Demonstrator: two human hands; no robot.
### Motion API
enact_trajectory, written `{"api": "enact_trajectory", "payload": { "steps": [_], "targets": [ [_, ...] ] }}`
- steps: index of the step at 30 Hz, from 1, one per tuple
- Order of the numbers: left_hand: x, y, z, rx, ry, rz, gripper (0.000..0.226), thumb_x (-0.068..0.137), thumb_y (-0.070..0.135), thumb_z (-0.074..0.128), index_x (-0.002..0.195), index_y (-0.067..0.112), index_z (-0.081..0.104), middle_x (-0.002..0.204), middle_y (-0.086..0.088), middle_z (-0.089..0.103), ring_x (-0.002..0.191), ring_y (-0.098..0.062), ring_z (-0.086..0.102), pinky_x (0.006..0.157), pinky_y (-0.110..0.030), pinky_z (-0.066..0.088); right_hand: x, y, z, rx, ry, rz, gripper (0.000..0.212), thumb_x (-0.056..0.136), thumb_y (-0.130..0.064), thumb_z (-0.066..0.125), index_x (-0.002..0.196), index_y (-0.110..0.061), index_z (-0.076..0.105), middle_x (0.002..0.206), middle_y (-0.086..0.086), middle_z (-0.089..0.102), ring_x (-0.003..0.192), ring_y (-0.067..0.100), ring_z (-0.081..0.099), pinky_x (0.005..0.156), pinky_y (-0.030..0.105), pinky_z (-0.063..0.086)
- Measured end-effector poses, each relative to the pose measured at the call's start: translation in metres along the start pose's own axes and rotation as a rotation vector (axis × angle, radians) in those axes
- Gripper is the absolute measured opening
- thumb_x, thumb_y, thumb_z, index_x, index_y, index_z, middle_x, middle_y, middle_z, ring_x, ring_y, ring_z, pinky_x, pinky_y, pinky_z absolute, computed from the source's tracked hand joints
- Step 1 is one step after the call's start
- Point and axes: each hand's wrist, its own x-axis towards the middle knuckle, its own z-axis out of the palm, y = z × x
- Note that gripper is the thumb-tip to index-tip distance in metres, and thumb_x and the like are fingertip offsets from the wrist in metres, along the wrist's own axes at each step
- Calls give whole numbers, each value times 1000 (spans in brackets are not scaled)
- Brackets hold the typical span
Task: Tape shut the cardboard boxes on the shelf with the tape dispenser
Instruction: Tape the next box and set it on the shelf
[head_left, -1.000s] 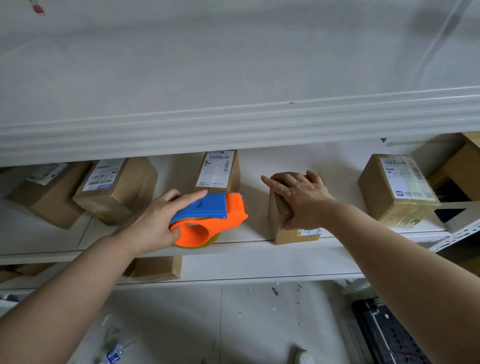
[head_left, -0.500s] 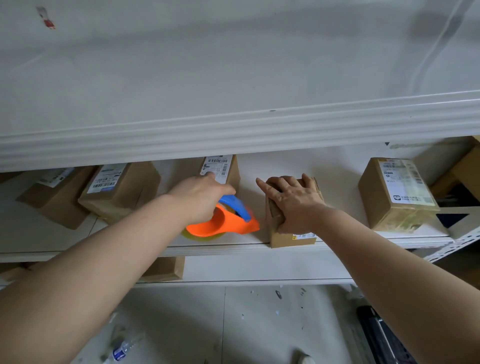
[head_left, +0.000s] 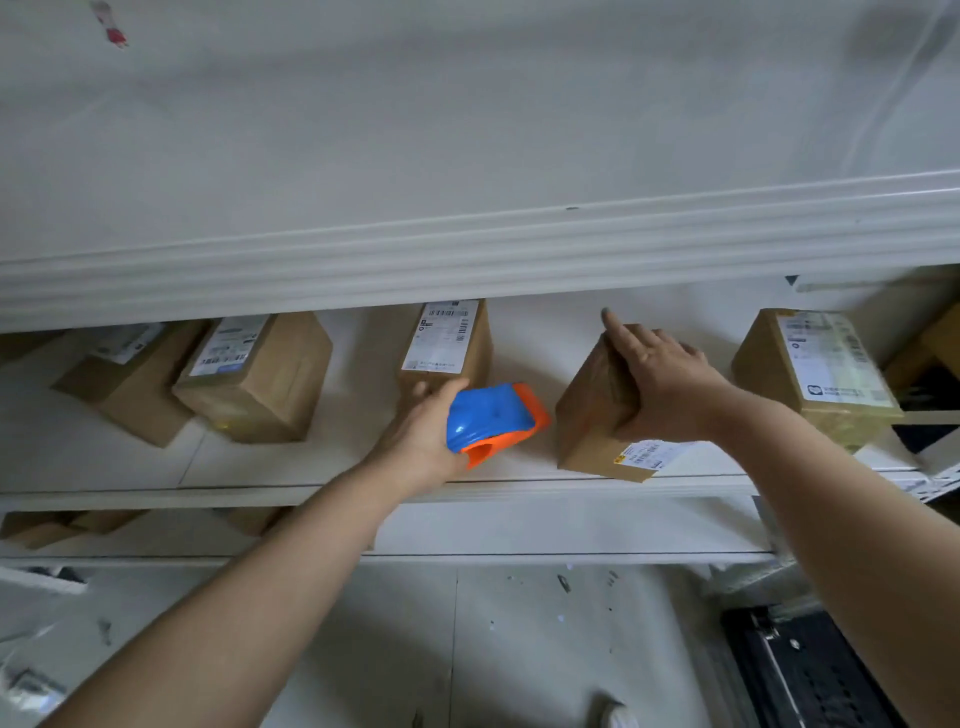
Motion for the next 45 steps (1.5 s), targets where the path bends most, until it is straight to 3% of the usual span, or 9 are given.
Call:
{"api": "enact_trajectory", "payload": {
  "steps": [6,9,13,18,21,26,30,34,45],
  "targets": [
    [33,22,57,360,297,204,82,70,-4,66,143,22,38,114,-11,46,97,-35,55,71,-41,49,-30,35,-1,244,141,125,128,59,-25,86,154,-21,0,146,5,26,135,28,30,109,51,32],
    [46,24,77,652,409,311,61,75,6,43,134,21,50,92,-12,54,79,-31,52,66,-43,45,-48,44,5,359,171,138,126,61,-14,85,154,-18,0,144,5,25,130,17,33,104,21,30],
    [53,16,102,742,280,319,71,72,5,37,142,21,33,93,-13,47,82,-30,43,68,-47,44,-55,56,21,530,246,163,122,59,-8,87,152,-10,9,140,8,28,116,3,29,92,3,22],
    [54,13,92,789,-73,285,104,77,-2,50,148,30,-19,125,-12,34,114,-34,39,93,-49,35,-51,65,54,713,246,205,122,52,-12,93,149,-9,19,140,7,32,127,14,37,107,25,34],
    [52,25,74,678,-173,239,95,79,-5,45,152,27,-7,139,-10,26,127,-32,29,105,-44,31,-50,64,75,828,228,272,130,41,-29,91,149,-18,18,144,-2,33,133,16,38,106,44,43],
    [48,72,54,215,196,373,65,84,-5,47,146,12,35,145,-7,41,130,-27,36,110,-32,27,-46,60,85,897,278,336,136,41,-31,92,151,-28,12,148,-3,35,133,14,39,103,36,46],
    [34,113,67,433,-162,617,84,81,4,46,154,20,6,162,5,3,148,-12,2,120,-35,1,-41,56,89,802,302,320,128,54,-14,92,152,-11,10,152,8,30,136,21,35,103,17,29],
    [27,133,89,689,-278,776,95,76,1,43,152,20,-11,160,6,-16,147,-8,-12,119,-42,-7,-37,54,87,779,247,314,128,58,-21,90,152,-8,5,154,11,22,139,22,34,97,14,26],
    [31,82,50,877,-261,374,97,80,-6,40,150,27,-19,159,1,-21,147,-15,-17,120,-46,0,-42,59,92,791,241,321,125,57,-12,88,152,-18,7,150,3,30,128,22,42,95,21,36]
  ]
}}
